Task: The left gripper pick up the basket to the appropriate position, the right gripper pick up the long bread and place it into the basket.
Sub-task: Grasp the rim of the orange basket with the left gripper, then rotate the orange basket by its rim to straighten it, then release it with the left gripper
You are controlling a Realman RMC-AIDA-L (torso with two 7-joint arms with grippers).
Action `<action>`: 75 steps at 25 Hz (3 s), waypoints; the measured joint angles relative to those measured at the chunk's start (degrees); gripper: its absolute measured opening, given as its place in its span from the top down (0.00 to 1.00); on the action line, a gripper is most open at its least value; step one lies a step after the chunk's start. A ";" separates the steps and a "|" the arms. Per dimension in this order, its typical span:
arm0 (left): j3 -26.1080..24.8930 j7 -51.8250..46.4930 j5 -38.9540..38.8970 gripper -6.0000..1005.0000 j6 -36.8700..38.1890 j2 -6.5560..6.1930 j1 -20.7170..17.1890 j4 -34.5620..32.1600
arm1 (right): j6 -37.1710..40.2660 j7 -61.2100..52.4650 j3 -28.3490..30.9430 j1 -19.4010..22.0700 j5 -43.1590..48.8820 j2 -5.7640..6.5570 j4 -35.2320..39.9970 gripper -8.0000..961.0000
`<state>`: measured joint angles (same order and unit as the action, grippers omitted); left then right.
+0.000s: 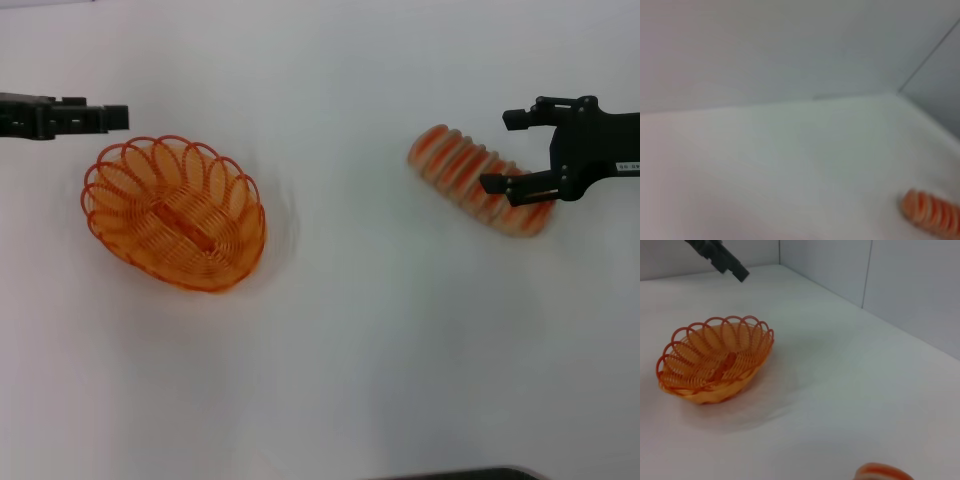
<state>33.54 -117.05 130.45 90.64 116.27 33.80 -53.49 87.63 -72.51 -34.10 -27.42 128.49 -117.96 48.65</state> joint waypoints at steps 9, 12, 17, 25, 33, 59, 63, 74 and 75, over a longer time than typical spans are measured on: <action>9.67 -6.79 13.18 0.20 -5.92 0.01 7.21 -0.98 | -0.04 -0.32 0.37 -0.25 0.01 0.19 0.05 0.03; 13.82 -9.62 17.68 0.21 -8.69 0.47 8.99 -1.65 | -0.05 -0.75 0.43 -0.26 0.01 0.22 0.11 0.03; 18.04 -12.30 23.09 0.23 -10.44 0.86 10.91 -0.94 | -0.10 -0.86 0.46 -0.35 0.00 0.39 0.15 0.03; 19.11 -13.10 27.97 0.27 -11.03 1.94 12.54 2.01 | -0.68 -0.87 0.38 -0.53 -0.05 0.46 0.15 0.03; 19.67 -13.17 30.23 0.30 -12.64 3.31 12.27 2.75 | -1.00 -0.88 0.20 -0.58 -0.14 0.45 0.13 0.03; 20.11 -19.58 33.22 0.81 -11.55 4.74 13.52 3.11 | -1.65 -0.88 0.63 -0.64 -0.24 0.55 0.22 0.03; 19.52 -24.87 32.92 0.82 -8.81 3.98 14.38 3.12 | -2.45 -1.68 1.50 -0.79 -0.33 0.52 0.23 0.03; 7.79 -30.81 30.65 0.88 -0.87 2.94 16.40 2.83 | -2.93 -2.88 2.90 -1.51 -3.08 0.26 0.23 0.03; 7.28 -31.00 29.98 0.89 -0.54 2.85 16.40 2.84 | -3.12 -2.91 3.01 -1.51 -3.86 0.23 0.26 0.03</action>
<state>40.81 -148.05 160.43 90.11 119.12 50.20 -50.65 84.51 -75.42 -31.09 -28.94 124.63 -117.73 48.90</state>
